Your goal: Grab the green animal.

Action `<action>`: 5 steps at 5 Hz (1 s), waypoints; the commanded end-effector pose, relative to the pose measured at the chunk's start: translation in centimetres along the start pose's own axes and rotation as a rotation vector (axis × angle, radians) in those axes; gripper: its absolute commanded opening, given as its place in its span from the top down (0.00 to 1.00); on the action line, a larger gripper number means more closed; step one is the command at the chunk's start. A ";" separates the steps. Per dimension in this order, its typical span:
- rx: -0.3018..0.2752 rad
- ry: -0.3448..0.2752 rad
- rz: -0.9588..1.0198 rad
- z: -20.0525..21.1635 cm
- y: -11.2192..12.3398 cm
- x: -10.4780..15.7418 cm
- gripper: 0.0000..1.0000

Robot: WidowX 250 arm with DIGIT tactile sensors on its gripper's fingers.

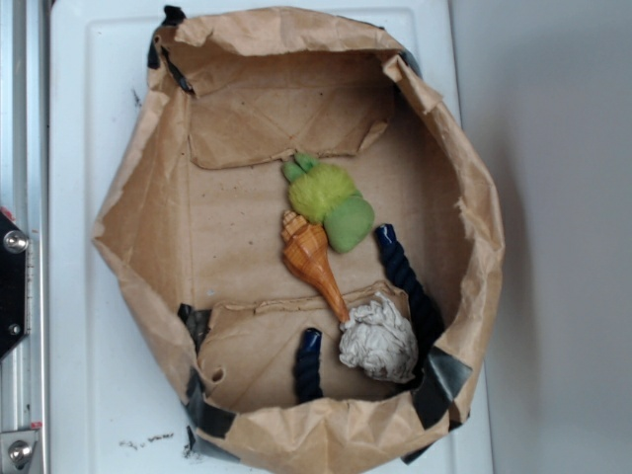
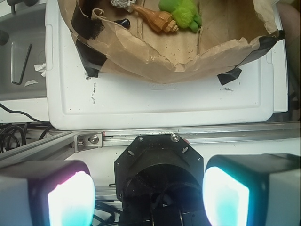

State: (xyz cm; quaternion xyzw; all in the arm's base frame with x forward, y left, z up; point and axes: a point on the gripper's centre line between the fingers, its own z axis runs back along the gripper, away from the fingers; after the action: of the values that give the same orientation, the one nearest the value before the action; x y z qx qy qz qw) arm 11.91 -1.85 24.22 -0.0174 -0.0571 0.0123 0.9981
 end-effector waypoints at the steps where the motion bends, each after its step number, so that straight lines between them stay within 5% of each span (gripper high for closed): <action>1: 0.000 0.000 0.000 0.0 0.0 0.0 0.00; 2: 0.051 -0.027 0.007 0.0 -0.3 -3.8 0.00; 4: 0.115 -0.069 0.063 -0.7 0.2 0.9 0.00; 5: 0.126 -0.038 0.089 -1.6 1.2 2.2 0.00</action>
State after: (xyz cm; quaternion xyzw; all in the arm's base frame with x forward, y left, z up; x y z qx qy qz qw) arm 13.59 -0.91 21.57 0.0479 -0.0493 0.0522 0.9963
